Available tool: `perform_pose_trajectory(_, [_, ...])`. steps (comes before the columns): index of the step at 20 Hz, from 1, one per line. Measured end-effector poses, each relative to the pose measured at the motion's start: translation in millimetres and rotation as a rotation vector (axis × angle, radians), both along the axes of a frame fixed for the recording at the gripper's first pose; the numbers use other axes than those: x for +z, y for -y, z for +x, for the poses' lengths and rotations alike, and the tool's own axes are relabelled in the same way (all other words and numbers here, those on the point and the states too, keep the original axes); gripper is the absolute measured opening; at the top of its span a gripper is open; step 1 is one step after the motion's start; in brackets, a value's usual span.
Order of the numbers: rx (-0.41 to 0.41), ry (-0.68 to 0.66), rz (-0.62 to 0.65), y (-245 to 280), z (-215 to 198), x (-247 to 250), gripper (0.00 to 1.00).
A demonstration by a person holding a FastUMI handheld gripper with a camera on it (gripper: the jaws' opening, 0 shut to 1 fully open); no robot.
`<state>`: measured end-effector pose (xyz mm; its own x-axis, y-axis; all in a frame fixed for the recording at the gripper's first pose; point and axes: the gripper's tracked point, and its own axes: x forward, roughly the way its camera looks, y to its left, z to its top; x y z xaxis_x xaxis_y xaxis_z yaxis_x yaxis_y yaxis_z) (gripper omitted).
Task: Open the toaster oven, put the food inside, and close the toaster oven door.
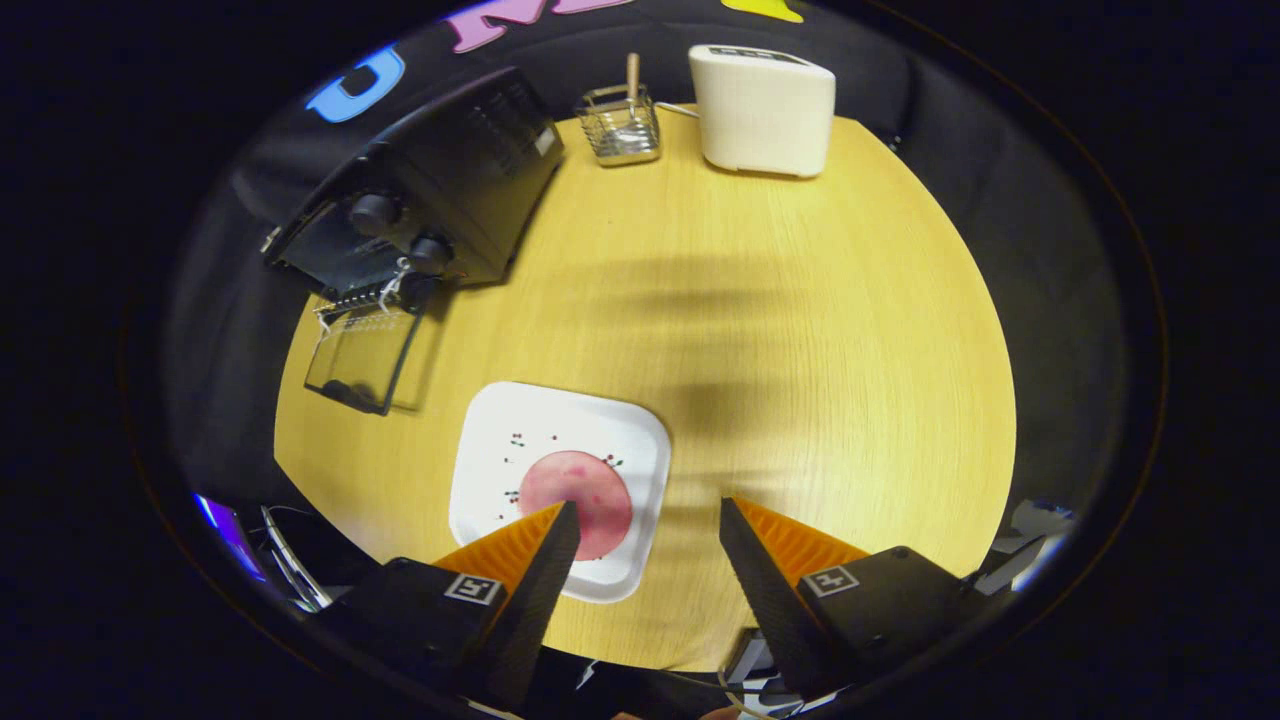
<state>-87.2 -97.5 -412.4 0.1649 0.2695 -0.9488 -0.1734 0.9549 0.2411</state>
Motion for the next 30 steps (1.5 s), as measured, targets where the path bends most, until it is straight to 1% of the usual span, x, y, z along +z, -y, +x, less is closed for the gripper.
perform_pose_trajectory(1, [-0.016, -0.031, 0.009, -2, -1, -6, 0.89])
perform_pose_trajectory(2, [-0.028, -0.057, 0.021, -3, -2, -10, 0.89])
perform_pose_trajectory(3, [-0.042, -0.081, 0.021, -4, -4, -15, 0.84])
perform_pose_trajectory(4, [-0.051, -0.107, 0.018, -4, -7, -19, 0.73])
perform_pose_trajectory(5, [-0.063, -0.131, 0.017, -6, -9, -24, 0.71])
perform_pose_trajectory(6, [-0.078, -0.153, 0.022, -9, -12, -28, 0.58])
perform_pose_trajectory(7, [-0.094, -0.169, 0.034, -11, -13, -29, 0.52])
perform_pose_trajectory(9, [-0.136, -0.203, 0.055, -13, -14, -33, 0.33])
perform_pose_trajectory(10, [-0.142, -0.208, 0.063, -9, -14, -32, 0.24])
perform_pose_trajectory(12, [-0.167, -0.221, 0.096, -7, -12, -34, 0.11])
perform_pose_trajectory(13, [-0.168, -0.219, 0.118, -6, -15, -31, 0.07])
perform_pose_trajectory(14, [-0.169, -0.214, 0.131, -4, -15, -26, 0.05])
perform_pose_trajectory(15, [-0.183, -0.205, 0.183, -11, -14, -27, 0.05])
perform_pose_trajectory(17, [-0.239, -0.215, 0.269, -10, -15, -17, 0.05])
perform_pose_trajectory(19, [-0.291, -0.211, 0.328, -4, -15, -8, 0.06])
perform_pose_trajectory(22, [-0.333, -0.197, 0.395, -8, -14, 4, 0.05])
perform_pose_trajectory(24, [-0.367, -0.202, 0.431, -12, -15, 13, 0.05])
perform_pose_trajectory(30, [-0.469, -0.224, 0.477, -54, -46, 50, 0.05])
